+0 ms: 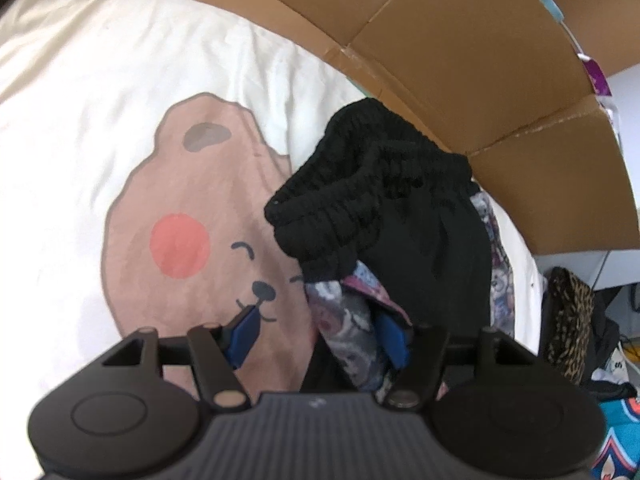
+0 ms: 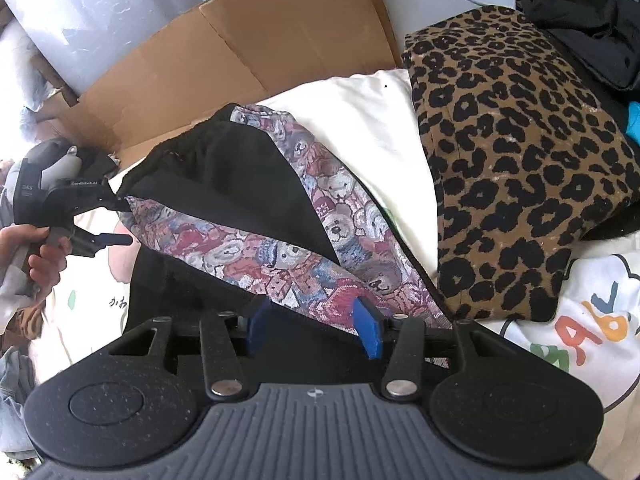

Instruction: Fold clothes

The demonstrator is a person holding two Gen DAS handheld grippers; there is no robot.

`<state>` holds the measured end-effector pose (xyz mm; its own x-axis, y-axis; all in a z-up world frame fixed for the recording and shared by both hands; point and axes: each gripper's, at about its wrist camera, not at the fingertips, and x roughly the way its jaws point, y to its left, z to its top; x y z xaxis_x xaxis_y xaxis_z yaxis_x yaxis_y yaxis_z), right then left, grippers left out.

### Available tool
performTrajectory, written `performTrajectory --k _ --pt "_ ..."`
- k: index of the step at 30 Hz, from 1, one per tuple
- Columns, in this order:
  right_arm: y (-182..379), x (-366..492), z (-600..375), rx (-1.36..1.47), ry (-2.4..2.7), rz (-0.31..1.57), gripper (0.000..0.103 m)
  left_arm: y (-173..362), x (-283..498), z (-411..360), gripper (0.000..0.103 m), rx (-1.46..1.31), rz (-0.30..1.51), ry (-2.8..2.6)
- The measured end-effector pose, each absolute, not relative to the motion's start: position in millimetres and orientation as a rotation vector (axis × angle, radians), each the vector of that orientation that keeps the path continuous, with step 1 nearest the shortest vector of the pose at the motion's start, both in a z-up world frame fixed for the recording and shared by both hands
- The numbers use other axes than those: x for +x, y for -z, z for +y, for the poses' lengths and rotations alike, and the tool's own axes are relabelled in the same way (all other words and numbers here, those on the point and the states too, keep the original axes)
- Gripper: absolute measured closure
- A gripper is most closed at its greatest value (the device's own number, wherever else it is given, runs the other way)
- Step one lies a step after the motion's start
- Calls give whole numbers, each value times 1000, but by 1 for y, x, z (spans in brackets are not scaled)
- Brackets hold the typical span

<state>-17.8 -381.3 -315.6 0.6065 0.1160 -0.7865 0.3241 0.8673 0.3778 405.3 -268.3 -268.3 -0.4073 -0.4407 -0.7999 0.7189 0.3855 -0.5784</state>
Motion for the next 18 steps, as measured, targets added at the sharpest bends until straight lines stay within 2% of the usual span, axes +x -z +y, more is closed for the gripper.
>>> performTrajectory --k 4,6,8,10,12,15,18 --pt "318 -16 -379 521 125 924 47 263 401 -271 51 253 1494 1331" --pt "318 -15 -378 518 124 924 47 258 399 -272 63 264 1475 1349" --pt "319 -15 -377 516 122 925 47 252 396 -273 70 280 1460 1367" --pt "319 -14 -376 514 120 927 47 246 395 -275 73 290 1448 1372" --pt "319 -14 -376 517 117 926 46 240 392 -276 80 306 1424 1389" --pt "318 -13 -376 517 118 919 45 229 389 -279 86 326 1391 1415" --pt "316 -13 -378 513 124 910 45 215 381 -285 86 387 1341 1436"
